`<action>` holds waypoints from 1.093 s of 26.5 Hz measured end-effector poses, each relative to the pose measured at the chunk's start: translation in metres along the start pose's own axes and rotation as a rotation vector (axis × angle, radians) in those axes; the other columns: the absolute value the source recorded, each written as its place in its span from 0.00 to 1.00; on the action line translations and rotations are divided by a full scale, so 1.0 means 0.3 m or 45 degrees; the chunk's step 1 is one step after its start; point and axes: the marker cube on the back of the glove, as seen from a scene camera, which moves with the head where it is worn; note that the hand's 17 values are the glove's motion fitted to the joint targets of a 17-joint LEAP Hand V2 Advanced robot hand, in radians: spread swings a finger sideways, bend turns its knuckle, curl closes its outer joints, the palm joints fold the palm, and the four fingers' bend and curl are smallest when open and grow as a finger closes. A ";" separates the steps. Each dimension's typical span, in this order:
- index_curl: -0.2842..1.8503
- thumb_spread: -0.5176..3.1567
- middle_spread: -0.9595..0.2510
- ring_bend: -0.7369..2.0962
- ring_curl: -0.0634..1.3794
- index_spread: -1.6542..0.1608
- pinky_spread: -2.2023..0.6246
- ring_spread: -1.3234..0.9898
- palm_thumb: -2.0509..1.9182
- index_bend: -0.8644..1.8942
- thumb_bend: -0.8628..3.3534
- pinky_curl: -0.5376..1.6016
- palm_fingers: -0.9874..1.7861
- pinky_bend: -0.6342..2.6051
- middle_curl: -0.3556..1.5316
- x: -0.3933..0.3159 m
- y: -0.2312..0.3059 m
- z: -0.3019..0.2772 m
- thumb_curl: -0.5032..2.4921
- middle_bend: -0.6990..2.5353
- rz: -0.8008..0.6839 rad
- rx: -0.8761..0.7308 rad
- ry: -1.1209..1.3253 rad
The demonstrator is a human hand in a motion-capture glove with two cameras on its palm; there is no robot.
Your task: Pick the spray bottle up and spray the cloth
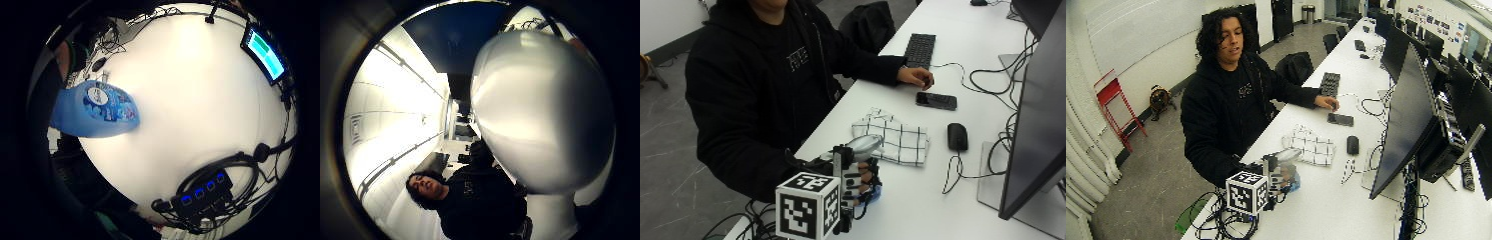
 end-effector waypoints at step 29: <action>0.34 0.24 0.61 0.50 0.37 0.74 0.67 0.47 0.75 0.43 0.20 0.44 0.88 0.33 0.46 -0.019 -0.100 0.121 0.37 0.40 -0.056 0.415 -0.386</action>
